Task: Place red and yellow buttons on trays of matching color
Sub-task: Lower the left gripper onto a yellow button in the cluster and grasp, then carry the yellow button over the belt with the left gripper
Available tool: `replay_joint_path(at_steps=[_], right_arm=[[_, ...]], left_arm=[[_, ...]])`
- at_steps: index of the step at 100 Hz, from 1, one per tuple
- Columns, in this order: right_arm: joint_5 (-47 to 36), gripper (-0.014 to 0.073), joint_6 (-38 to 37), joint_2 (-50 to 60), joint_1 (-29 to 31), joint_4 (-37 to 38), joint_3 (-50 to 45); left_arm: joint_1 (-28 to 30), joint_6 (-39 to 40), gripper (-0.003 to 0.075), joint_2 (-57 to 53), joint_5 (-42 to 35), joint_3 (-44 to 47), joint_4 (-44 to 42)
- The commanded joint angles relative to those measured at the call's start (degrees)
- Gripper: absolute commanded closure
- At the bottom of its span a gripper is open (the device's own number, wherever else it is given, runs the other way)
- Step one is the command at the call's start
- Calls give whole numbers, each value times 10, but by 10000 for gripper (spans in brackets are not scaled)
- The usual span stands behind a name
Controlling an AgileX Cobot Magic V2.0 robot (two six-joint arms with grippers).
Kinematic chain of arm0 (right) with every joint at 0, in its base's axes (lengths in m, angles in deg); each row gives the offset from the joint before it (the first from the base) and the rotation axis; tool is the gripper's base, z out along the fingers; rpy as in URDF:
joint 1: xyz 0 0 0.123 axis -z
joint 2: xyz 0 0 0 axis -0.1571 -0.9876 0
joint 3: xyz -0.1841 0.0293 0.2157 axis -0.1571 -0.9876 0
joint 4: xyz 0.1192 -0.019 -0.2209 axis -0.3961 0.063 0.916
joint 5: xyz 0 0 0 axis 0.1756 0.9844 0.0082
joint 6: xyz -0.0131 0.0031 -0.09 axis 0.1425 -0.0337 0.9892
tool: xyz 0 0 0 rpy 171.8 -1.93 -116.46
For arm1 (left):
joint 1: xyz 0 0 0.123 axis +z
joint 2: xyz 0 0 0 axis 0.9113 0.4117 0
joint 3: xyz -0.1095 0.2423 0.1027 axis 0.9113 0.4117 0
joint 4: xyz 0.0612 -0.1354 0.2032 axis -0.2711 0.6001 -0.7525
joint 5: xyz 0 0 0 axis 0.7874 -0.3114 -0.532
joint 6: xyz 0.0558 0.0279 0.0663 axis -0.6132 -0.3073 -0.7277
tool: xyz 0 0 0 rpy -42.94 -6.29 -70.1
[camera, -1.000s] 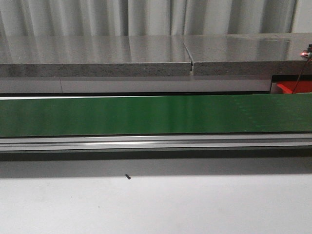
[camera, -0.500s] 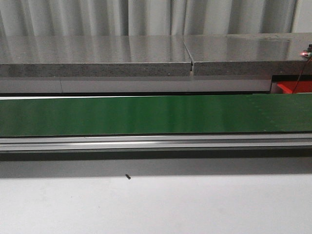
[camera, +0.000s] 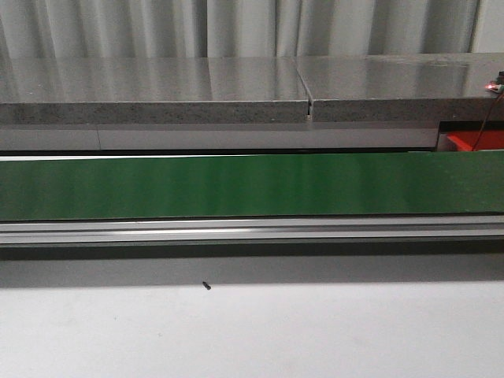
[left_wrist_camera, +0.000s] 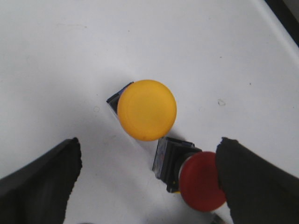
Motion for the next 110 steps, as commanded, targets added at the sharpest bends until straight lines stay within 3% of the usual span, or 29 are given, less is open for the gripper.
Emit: replay_joint_path(at_steps=[1, 49, 59, 76, 85, 110], right_arm=[[-39, 660, 0, -2, -1, 6, 13], [-39, 660, 0, -2, -1, 6, 13], [-39, 660, 0, -2, -1, 6, 13], [-39, 660, 0, -2, -1, 6, 13], [-39, 660, 0, -2, -1, 6, 13], [-39, 660, 0, -2, -1, 6, 13]], left_arm=[[1, 16, 158, -25, -54, -21, 13], [1, 41, 165, 27, -105, -21, 13], [1, 41, 250, 28, -119, -21, 13], [1, 41, 512, 28, -121, -21, 13], [1, 41, 604, 28, -116, -21, 13], [1, -9, 626, -9, -47, -21, -7]])
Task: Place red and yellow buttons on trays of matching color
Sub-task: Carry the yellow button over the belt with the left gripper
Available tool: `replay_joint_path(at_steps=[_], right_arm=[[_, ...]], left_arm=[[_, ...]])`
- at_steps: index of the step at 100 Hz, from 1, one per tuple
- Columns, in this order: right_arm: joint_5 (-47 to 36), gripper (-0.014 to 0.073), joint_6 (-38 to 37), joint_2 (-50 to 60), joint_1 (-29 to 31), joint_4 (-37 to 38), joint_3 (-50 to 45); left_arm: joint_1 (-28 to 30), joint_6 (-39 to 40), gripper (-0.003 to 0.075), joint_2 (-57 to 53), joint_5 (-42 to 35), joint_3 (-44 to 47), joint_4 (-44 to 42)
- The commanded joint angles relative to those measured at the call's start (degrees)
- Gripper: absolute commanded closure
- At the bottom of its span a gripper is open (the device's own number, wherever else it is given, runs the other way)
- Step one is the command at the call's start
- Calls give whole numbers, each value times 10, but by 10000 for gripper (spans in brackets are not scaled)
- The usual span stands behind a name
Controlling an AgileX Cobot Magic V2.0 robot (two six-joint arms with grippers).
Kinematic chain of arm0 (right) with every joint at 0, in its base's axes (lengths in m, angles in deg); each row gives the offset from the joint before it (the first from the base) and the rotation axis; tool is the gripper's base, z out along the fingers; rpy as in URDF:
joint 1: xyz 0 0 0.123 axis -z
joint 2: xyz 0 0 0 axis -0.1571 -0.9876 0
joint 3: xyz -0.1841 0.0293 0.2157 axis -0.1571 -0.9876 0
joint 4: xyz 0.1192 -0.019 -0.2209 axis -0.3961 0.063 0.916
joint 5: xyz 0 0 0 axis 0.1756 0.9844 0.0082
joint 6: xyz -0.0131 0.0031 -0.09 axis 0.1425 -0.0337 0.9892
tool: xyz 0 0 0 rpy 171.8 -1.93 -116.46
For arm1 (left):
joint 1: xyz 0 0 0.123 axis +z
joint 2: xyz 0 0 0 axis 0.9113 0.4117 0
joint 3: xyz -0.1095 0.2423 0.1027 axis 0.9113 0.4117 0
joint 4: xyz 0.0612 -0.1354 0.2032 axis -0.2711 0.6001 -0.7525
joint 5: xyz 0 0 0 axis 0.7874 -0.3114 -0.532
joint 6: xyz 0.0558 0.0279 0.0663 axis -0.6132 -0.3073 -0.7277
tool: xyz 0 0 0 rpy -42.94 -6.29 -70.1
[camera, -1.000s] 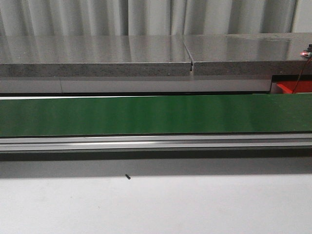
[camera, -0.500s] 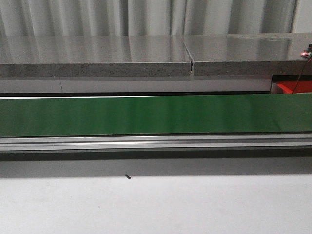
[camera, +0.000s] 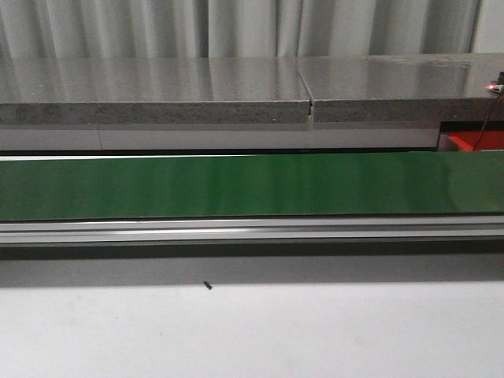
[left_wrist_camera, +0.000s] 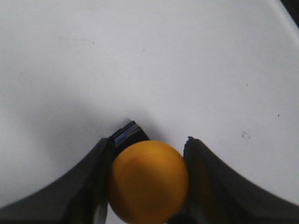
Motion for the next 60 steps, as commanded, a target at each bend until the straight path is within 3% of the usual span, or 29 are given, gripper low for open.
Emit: replay_joint_path(at_steps=[1, 27, 60], right_arm=[[-39, 660, 1, -2, -1, 6, 13], [-39, 660, 1, -2, -1, 6, 13], [-39, 660, 1, -2, -1, 6, 13]], left_arm=[[1, -33, 626, -63, 17, -18, -4], [1, -58, 626, -159, 35, 8, -51], [-47, -85, 626, -314, 0, 167, -48]])
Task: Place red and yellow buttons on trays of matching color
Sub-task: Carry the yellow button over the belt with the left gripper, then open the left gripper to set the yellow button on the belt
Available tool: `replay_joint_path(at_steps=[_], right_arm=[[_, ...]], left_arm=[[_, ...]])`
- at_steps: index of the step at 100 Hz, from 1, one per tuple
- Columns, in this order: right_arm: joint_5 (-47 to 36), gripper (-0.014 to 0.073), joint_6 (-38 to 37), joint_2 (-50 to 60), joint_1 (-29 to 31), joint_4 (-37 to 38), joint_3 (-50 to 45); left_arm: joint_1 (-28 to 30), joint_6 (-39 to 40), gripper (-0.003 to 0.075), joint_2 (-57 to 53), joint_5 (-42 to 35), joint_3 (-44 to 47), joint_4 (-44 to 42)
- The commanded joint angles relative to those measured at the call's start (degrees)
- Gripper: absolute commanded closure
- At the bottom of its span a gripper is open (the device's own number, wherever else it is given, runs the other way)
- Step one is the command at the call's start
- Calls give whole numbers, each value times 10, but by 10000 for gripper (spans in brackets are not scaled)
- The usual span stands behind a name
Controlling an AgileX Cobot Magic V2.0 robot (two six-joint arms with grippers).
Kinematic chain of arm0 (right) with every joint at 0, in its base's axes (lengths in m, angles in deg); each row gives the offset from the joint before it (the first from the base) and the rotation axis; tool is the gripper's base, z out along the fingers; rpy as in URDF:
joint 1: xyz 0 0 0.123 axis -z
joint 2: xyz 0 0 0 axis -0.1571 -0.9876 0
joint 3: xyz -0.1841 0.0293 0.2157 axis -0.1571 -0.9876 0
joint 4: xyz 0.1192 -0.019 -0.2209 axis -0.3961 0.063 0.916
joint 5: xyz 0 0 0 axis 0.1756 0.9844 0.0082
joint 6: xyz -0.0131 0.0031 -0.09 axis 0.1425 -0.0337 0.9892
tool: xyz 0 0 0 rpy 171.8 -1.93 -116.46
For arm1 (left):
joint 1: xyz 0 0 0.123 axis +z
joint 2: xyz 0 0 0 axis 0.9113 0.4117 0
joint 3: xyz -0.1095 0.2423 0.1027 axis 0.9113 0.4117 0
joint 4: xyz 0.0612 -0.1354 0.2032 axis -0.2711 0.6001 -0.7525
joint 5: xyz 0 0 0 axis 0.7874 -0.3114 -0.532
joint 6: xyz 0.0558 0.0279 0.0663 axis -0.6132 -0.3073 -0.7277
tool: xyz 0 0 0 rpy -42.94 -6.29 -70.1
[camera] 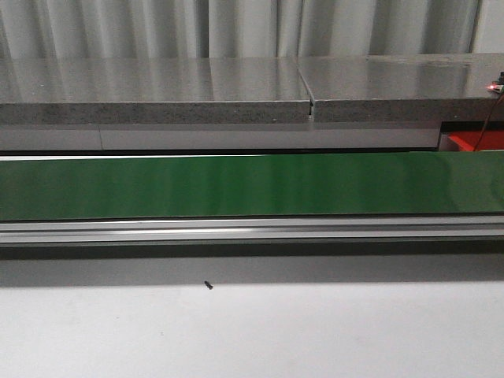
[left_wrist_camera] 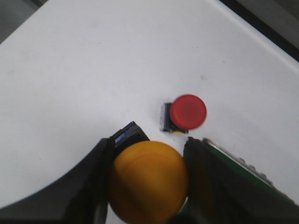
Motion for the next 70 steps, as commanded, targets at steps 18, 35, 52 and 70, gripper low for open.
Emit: replay_joint_path(at_steps=[18, 35, 52, 70], right_arm=[[-39, 660, 1, -2, -1, 6, 13], [-39, 660, 1, -2, -1, 6, 13], [-39, 660, 1, -2, -1, 6, 13], [-39, 660, 1, -2, -1, 6, 13]], left_arm=[[-74, -14, 626, -86, -15, 54, 4], [-102, -14, 626, -86, -17, 76, 5], [-103, -14, 626, -86, -9, 90, 33], [-103, -14, 626, -85, -14, 110, 53]])
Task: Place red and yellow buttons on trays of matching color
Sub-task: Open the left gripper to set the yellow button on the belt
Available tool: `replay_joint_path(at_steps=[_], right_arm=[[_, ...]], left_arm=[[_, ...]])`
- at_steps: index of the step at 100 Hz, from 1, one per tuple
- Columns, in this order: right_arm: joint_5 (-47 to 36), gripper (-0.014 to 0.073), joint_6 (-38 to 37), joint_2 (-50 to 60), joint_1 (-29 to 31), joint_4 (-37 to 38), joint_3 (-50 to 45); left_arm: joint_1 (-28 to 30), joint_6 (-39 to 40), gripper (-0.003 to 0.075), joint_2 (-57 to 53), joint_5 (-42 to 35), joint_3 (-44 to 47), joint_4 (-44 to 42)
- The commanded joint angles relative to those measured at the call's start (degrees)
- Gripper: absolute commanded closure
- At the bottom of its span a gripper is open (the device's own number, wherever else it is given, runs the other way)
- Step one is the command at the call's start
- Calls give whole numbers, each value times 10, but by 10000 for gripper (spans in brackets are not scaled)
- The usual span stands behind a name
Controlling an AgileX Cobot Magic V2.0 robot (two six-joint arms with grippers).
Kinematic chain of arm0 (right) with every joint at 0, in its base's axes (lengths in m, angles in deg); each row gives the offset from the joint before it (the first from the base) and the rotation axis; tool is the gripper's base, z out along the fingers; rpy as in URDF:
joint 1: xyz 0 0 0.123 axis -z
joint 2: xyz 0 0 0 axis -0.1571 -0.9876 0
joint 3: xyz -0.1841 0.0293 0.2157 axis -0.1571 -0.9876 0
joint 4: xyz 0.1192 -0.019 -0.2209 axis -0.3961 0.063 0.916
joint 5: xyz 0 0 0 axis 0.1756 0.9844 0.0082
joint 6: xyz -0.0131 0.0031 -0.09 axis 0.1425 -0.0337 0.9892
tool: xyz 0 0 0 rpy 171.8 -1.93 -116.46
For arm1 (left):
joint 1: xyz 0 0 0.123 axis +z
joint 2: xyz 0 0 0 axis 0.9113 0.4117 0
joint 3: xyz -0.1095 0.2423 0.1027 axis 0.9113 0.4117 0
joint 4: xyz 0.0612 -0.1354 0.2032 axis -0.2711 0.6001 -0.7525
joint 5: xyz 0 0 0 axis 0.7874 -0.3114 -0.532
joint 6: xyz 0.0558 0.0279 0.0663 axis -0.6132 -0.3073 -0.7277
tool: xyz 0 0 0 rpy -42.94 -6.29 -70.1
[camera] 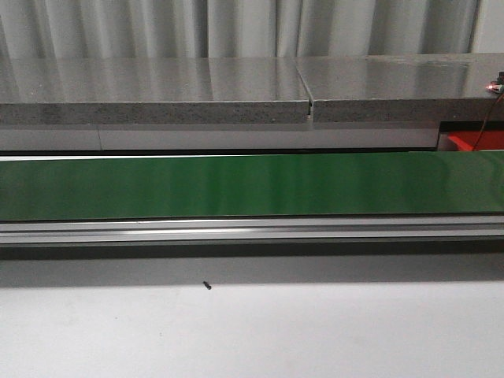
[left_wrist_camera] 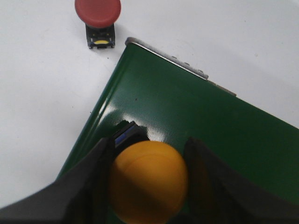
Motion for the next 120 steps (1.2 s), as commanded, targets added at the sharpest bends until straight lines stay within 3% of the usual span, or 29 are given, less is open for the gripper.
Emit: replay_joint_path(at_steps=[1, 12, 22, 39, 46, 80, 120], right_arm=[[-39, 660, 1, -2, -1, 6, 13], [-39, 660, 1, -2, -1, 6, 13], [-39, 660, 1, -2, -1, 6, 13], [-39, 660, 1, -2, -1, 6, 13], [-39, 660, 1, -2, -1, 6, 13], [-39, 660, 1, -2, -1, 6, 13], [-39, 660, 1, -2, -1, 6, 13]], left_arm=[[-3, 0, 626, -24, -27, -6, 18], [-3, -3, 616, -24, -35, -1, 20], [-3, -17, 542, -24, -36, -1, 24], [-3, -27, 241, -24, -36, -1, 45], [-3, -27, 165, -24, -35, -1, 49], [-2, -27, 154, -64, -54, -15, 46], [88, 45, 154, 7, -32, -82, 63]])
